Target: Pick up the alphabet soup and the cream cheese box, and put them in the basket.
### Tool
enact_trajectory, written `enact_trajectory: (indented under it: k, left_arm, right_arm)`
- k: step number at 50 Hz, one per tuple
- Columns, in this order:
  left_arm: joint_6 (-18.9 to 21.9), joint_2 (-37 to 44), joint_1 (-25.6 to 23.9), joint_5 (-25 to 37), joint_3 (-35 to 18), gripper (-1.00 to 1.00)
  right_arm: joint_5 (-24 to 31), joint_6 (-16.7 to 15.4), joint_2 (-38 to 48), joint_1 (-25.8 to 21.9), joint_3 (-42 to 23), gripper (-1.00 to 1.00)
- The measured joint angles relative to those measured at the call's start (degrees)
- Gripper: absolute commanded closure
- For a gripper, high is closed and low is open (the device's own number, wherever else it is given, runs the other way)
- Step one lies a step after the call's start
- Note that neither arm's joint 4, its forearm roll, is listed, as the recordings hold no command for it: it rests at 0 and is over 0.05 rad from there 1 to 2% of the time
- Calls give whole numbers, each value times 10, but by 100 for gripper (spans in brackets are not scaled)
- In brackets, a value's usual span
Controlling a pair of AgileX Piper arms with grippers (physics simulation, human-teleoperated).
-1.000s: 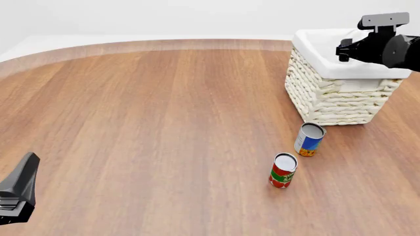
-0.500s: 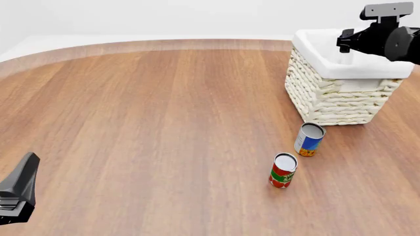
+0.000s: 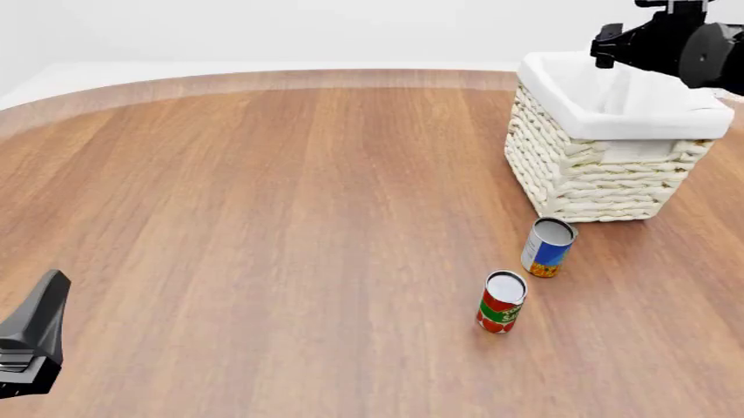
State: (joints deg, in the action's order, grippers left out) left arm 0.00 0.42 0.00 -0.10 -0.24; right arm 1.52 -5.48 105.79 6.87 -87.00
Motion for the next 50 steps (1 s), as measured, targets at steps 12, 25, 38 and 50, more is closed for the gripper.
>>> enact_trajectory:
  k: [12, 25, 38, 50]
  left_arm:
    - [0, 0, 0, 0, 0, -100]
    - [0, 0, 0, 0, 0, -100]
    - [0, 0, 0, 0, 0, -100]
    - [0, 0, 0, 0, 0, -100]
  right_arm:
    - [3, -9, -5, -26, -21, -100]
    - [5, -44, -7, -65, -40, -100]
    - [5, -84, -6, -108, -50, -100]
    - [4, -111, -2, -141, -49, -100]
